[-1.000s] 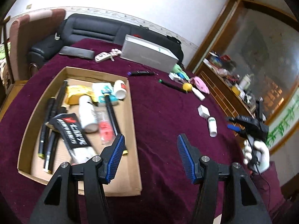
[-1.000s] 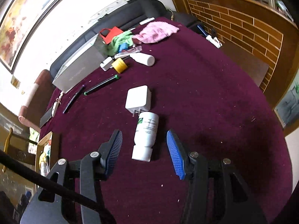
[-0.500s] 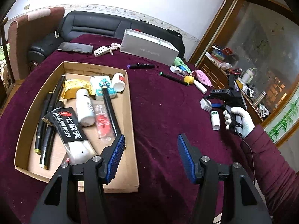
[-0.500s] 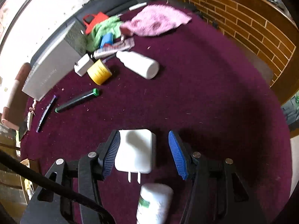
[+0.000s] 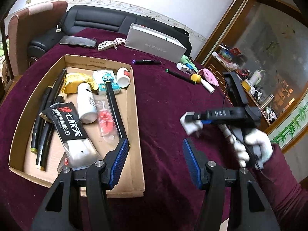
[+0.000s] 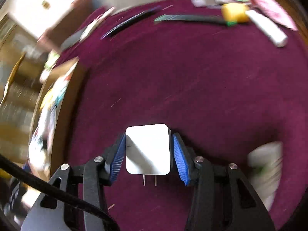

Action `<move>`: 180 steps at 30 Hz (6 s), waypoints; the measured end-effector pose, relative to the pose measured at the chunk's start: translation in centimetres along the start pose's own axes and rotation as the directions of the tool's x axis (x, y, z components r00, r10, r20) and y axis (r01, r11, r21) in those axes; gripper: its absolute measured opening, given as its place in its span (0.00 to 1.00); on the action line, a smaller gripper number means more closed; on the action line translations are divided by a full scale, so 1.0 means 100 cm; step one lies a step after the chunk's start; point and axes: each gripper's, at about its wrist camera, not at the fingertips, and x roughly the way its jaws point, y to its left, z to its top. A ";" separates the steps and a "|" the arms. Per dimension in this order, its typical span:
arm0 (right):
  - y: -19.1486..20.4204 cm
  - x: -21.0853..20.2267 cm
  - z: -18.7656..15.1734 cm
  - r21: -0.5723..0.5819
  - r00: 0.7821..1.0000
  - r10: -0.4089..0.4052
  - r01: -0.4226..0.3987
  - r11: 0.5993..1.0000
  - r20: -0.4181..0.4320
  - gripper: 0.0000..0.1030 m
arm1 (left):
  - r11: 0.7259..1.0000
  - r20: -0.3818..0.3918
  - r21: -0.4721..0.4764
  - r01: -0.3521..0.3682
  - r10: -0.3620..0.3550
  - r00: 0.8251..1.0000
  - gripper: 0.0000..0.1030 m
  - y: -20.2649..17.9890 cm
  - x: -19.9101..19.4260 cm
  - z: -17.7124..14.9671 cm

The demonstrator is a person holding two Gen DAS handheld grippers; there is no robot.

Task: Organize objects
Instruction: 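Pass the white charger from right gripper into left gripper, then grasp the tall white bottle with the right gripper, then carry the white charger and tall white bottle over the cardboard tray with both grippers, then lower the charger and bottle into the tray and open both grippers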

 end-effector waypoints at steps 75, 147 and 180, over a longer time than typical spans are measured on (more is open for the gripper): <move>-0.100 -0.065 -0.073 0.241 0.881 -0.217 0.122 0.963 0.419 0.31 | 0.898 -0.104 0.403 -0.174 0.234 0.967 0.84 -0.128 0.182 -0.004; 0.199 -0.024 -0.052 -0.218 0.949 0.177 -0.121 0.968 0.259 0.32 | 0.925 0.229 0.023 -0.378 0.363 0.903 0.51 0.059 -0.033 0.003; 0.208 0.035 -0.039 -0.221 0.988 0.048 -0.015 0.975 0.145 0.32 | 0.927 0.145 0.003 -0.376 0.372 0.917 0.51 0.095 -0.006 0.000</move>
